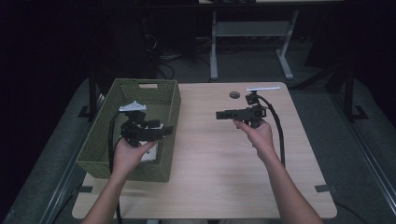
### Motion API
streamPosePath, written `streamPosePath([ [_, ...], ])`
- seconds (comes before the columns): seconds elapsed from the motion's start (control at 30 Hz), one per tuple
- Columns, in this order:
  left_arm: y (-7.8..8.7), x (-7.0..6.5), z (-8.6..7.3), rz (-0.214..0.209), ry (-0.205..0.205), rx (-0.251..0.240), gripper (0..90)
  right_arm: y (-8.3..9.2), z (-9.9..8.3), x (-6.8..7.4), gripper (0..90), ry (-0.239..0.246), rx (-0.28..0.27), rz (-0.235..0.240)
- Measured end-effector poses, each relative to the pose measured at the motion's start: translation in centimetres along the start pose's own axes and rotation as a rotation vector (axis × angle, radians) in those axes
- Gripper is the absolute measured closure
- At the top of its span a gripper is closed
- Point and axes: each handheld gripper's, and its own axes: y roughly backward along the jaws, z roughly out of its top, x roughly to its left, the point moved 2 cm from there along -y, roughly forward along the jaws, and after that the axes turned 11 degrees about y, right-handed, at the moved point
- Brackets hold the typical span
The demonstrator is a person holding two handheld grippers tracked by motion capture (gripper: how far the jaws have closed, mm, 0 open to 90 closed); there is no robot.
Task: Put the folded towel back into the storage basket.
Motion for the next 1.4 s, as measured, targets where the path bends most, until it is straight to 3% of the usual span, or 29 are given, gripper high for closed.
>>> streamPosePath([
  [0.53, -2.3, -2.6, 0.0, -0.028, -0.029, 0.024, 29.0, 3.2, -2.2, -1.5, 30.4, -0.031, -0.022, -0.032],
  [1.4, -5.2, -5.8, -0.9, -0.084, -0.050, 0.052, 29.0, 6.7, -5.5, -3.1, 30.2, -0.072, -0.046, -0.067],
])
